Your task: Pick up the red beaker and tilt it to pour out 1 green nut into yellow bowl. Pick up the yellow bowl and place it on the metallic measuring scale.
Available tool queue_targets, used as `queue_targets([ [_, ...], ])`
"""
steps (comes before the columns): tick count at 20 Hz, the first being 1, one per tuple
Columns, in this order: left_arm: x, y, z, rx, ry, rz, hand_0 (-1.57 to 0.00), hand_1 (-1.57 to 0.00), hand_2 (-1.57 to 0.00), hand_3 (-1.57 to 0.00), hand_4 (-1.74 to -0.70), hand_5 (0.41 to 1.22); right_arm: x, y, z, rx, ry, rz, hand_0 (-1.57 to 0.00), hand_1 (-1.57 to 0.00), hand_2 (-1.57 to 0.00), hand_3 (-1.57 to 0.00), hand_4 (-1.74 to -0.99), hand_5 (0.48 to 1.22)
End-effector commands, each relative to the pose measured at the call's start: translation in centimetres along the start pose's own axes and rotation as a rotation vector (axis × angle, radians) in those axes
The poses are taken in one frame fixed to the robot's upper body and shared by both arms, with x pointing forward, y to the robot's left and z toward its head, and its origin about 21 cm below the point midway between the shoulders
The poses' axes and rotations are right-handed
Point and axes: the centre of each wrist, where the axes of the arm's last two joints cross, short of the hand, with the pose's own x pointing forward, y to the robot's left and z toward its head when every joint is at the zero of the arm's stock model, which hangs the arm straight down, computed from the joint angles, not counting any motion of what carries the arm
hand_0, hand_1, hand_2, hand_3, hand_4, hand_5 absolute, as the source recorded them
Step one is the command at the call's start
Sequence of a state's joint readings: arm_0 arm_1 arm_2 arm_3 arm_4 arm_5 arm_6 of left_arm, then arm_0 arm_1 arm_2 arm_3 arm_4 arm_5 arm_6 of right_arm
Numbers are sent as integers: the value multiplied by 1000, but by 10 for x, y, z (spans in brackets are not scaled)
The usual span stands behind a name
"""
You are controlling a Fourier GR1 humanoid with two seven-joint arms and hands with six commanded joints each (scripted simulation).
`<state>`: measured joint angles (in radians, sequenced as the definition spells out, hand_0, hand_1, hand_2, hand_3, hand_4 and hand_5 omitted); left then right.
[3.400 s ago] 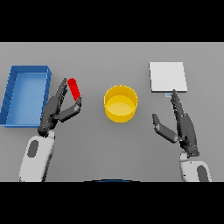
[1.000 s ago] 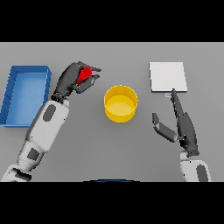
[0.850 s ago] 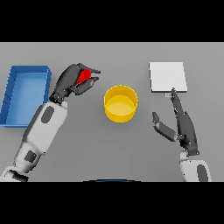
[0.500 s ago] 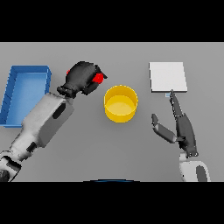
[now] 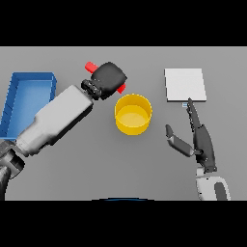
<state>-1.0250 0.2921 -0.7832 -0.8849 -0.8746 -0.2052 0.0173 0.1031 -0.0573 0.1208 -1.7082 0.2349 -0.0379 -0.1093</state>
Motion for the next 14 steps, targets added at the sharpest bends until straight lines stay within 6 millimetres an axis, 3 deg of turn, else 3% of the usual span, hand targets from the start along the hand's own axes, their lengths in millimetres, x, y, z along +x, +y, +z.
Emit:
queue_targets([
  [1, 2, 6, -4, -22, -16, -44, -1571, -1571, -1571, -1571, -1684, 1215, 1, 2, 1, 0, -4, -17, 1, 1, 1, 1, -1225, 663],
  [8, 21, 22, -19, -129, -45, -343, -1571, -1571, -1571, -1571, -1728, 1220, 1, -2, -6, -21, -2, 12, 1, 1, 1, 1, -1191, 649],
  [14, 34, 22, -25, -159, -115, -603, -1571, -1571, -1571, -1571, -1735, 1221, 1, -1, -3, -28, 13, 16, 1, 1, 1, 1, -1169, 624],
])
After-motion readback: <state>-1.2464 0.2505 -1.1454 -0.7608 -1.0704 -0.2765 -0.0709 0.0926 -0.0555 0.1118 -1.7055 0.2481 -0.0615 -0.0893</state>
